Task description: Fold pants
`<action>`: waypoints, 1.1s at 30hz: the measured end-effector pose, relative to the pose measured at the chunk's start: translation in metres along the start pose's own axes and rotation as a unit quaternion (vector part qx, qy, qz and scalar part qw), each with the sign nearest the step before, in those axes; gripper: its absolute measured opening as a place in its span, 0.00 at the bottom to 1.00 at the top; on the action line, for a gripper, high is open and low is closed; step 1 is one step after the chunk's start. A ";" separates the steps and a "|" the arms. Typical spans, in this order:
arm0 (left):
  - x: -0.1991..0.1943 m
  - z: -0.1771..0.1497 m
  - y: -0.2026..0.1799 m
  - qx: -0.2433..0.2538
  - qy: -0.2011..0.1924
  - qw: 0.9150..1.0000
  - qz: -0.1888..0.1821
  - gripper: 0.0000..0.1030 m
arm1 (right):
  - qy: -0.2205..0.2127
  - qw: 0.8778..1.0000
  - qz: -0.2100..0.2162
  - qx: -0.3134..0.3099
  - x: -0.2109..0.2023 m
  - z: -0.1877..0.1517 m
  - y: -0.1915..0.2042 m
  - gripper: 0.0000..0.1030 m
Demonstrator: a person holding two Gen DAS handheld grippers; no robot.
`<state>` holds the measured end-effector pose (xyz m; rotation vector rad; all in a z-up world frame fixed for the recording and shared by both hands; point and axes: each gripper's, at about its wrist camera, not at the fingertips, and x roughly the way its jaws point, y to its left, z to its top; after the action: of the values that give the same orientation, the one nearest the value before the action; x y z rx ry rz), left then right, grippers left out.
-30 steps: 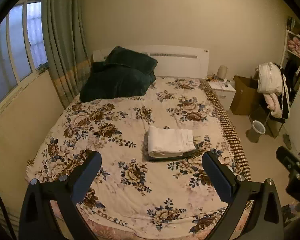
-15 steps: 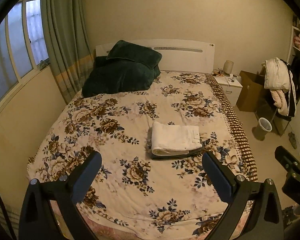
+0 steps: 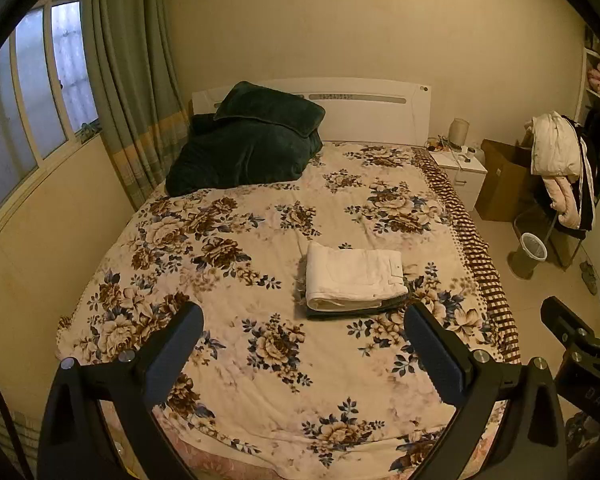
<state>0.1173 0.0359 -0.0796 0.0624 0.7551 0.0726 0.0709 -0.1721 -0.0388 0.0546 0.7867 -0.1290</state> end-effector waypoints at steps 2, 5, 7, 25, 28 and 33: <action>0.001 0.000 0.001 0.000 -0.001 1.000 -0.001 1.00 | 0.000 1.000 0.000 -0.001 0.002 -0.001 0.001 1.00; 0.001 -0.001 0.001 0.001 -0.002 1.000 0.001 1.00 | 0.005 1.000 0.004 -0.003 0.003 -0.001 0.002 1.00; 0.002 0.000 0.001 0.001 -0.002 1.000 0.002 1.00 | 0.006 1.000 0.004 -0.006 0.005 -0.002 0.004 1.00; 0.003 -0.002 0.001 0.000 -0.001 1.000 0.001 1.00 | 0.006 1.000 0.006 -0.006 0.007 -0.002 0.006 1.00; 0.004 -0.003 0.003 0.000 0.000 1.000 0.001 1.00 | 0.007 1.000 0.006 -0.007 0.007 -0.003 0.007 1.00; 0.003 -0.004 0.003 -0.001 0.000 1.000 0.001 1.00 | 0.007 1.000 0.008 -0.006 0.009 -0.005 0.010 1.00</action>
<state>0.1170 0.0393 -0.0846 0.0621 0.7542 0.0751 0.0750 -0.1622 -0.0485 0.0493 0.8001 -0.1090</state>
